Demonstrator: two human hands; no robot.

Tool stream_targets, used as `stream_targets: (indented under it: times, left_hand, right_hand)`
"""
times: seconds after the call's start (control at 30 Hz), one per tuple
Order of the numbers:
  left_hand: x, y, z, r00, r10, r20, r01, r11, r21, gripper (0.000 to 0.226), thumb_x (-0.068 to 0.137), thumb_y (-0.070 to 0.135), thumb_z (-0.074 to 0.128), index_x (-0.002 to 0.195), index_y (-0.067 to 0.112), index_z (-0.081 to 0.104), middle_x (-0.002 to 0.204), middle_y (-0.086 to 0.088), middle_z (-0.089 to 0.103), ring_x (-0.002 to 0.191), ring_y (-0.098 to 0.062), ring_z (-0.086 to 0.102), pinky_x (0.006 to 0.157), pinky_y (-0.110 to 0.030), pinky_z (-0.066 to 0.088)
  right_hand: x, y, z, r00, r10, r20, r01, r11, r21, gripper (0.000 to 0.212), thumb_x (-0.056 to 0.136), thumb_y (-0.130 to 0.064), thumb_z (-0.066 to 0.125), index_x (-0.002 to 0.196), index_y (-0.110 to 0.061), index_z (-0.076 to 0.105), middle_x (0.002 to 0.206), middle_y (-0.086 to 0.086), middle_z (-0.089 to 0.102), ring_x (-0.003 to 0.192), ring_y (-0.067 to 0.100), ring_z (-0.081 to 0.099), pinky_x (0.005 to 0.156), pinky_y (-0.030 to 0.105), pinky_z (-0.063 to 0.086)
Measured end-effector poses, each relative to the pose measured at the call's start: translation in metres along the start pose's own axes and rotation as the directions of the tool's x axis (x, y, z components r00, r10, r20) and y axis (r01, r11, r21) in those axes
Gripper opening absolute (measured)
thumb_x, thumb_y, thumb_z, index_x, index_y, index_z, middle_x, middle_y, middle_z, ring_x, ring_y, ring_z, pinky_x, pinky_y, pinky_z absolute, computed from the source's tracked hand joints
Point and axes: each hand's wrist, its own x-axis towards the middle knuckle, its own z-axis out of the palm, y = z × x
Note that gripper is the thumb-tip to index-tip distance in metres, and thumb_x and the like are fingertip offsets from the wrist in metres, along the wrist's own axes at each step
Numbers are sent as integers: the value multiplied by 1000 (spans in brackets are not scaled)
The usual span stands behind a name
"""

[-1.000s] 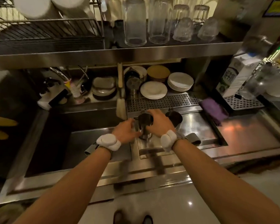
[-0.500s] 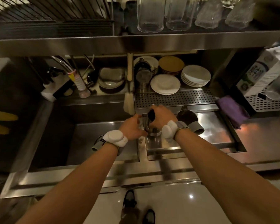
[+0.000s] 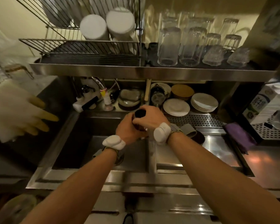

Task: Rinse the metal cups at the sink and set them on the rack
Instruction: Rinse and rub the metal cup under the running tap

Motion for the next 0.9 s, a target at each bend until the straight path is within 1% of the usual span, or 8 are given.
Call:
stream_targets:
  times: [0.13,0.23,0.33,0.5,0.63,0.73,0.8,0.9]
  left_hand:
    - [-3,-19,-41,1000,16,10,-16,1000,-2,85,56,21,89,131,20,49,128,1,59,120,-17,55,104,-37,46]
    - [-8,-30,-62,996,79,34,-81,994,75,81,61,18,86,133,21,48,131,4,56,116,-6,50,103,-26,41]
    - [-13,-46,-77,991,91,96,-105,984,147,81,63,18,85,134,24,48,129,4,58,117,-10,53,100,-22,40]
    - [-13,-78,-105,981,131,140,-147,983,113,77,64,19,84,131,28,47,124,8,60,114,-7,56,98,-22,42]
    - [-8,-106,-121,973,164,162,-177,982,68,74,65,17,84,125,38,46,122,16,56,116,-3,54,100,-19,42]
    - [-4,-122,-130,966,184,182,-196,979,51,70,67,20,82,119,48,45,115,30,52,113,4,52,95,-8,36]
    - [1,-133,-137,960,183,211,-197,979,47,68,65,27,81,120,48,47,119,30,52,116,2,52,100,-15,39]
    - [9,-153,-147,966,147,211,-149,989,-6,76,64,33,83,131,36,47,131,14,57,124,-7,53,105,-30,44]
  right_hand:
    - [11,-15,-6,999,-22,32,22,1000,21,40,88,-41,47,126,-32,57,128,1,60,115,23,56,96,38,46]
    - [22,-24,4,987,-98,129,112,988,-105,46,82,-22,58,128,-27,55,131,3,53,120,23,51,100,34,44]
    - [31,-40,19,954,-129,272,175,973,-150,39,79,-10,65,117,-18,59,121,5,59,111,22,56,92,32,48]
    - [52,-55,49,926,-130,353,191,971,-143,34,79,-20,72,110,-13,61,103,1,64,92,17,60,77,28,48]
    - [65,-68,71,913,-135,386,212,964,-163,14,75,-13,72,77,-14,58,77,2,60,69,15,54,61,25,45]
    - [75,-72,90,895,-74,440,195,952,-237,24,74,-13,71,59,-18,53,61,-1,53,57,13,48,55,25,40]
    - [79,-75,99,882,-38,470,175,952,-252,27,74,-15,72,54,-22,54,60,-2,54,55,10,47,55,26,39]
    - [82,-82,108,887,25,460,96,967,-237,27,76,-28,73,55,-20,58,63,0,57,57,11,48,55,25,38]
